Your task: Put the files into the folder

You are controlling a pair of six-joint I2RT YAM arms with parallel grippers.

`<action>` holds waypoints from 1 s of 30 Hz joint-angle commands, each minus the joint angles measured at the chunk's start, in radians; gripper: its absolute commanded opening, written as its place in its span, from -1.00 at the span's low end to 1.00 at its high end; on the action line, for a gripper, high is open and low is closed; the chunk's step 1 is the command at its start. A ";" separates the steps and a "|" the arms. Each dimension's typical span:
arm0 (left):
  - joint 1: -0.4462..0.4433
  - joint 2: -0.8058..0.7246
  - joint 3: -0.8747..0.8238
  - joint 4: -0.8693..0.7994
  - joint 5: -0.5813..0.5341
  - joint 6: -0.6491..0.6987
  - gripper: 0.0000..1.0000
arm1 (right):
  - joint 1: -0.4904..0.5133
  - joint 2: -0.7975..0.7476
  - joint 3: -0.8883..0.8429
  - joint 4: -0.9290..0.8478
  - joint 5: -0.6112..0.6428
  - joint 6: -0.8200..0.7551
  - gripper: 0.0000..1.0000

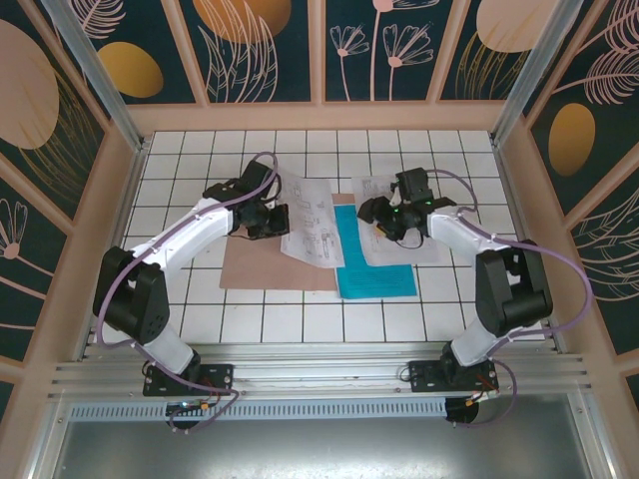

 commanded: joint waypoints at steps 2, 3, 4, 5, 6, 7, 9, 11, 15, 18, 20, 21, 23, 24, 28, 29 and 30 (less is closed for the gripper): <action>0.006 0.002 -0.031 -0.055 -0.106 0.046 -1.00 | 0.054 0.075 0.068 0.054 -0.042 0.026 0.22; 0.006 0.004 -0.045 -0.048 -0.125 0.050 -1.00 | 0.067 0.096 0.078 0.060 -0.051 0.028 0.22; 0.006 0.008 -0.058 -0.042 -0.139 0.051 -1.00 | 0.077 0.116 0.087 0.065 -0.059 0.034 0.22; 0.006 0.013 -0.072 -0.033 -0.152 0.051 -1.00 | 0.089 0.137 0.099 0.071 -0.065 0.036 0.22; 0.005 0.017 -0.085 -0.023 -0.156 0.051 -1.00 | 0.103 0.154 0.111 0.076 -0.069 0.039 0.22; 0.006 0.020 -0.094 -0.013 -0.157 0.049 -1.00 | 0.114 0.169 0.120 0.076 -0.070 0.038 0.22; 0.006 0.025 -0.110 0.011 -0.158 0.043 -1.00 | 0.133 0.201 0.139 0.083 -0.072 0.044 0.22; 0.006 0.028 -0.120 0.027 -0.156 0.038 -1.00 | 0.147 0.230 0.148 0.095 -0.080 0.052 0.21; 0.006 0.031 -0.129 0.041 -0.155 0.035 -1.00 | 0.173 0.273 0.180 0.070 -0.073 0.053 0.21; 0.006 0.032 -0.136 0.041 -0.157 0.036 -1.00 | 0.185 0.291 0.188 0.058 -0.065 0.049 0.21; 0.006 0.030 -0.140 0.043 -0.155 0.036 -1.00 | 0.189 0.295 0.181 0.058 -0.060 0.047 0.21; 0.006 0.028 -0.142 0.044 -0.156 0.036 -1.00 | 0.191 0.297 0.180 0.053 -0.052 0.042 0.20; 0.006 0.028 -0.145 0.045 -0.158 0.037 -1.00 | 0.198 0.295 0.183 0.040 -0.030 0.030 0.21; 0.006 0.028 -0.146 0.045 -0.156 0.037 -1.00 | 0.199 0.294 0.180 0.041 -0.027 0.029 0.21; 0.005 0.031 -0.148 0.052 -0.151 0.036 -1.00 | 0.199 0.301 0.160 0.070 -0.054 0.040 0.20; 0.006 0.032 -0.148 0.051 -0.150 0.036 -1.00 | 0.201 0.305 0.160 0.070 -0.058 0.042 0.20; 0.006 0.034 -0.148 0.051 -0.150 0.036 -1.00 | 0.202 0.308 0.161 0.070 -0.060 0.043 0.20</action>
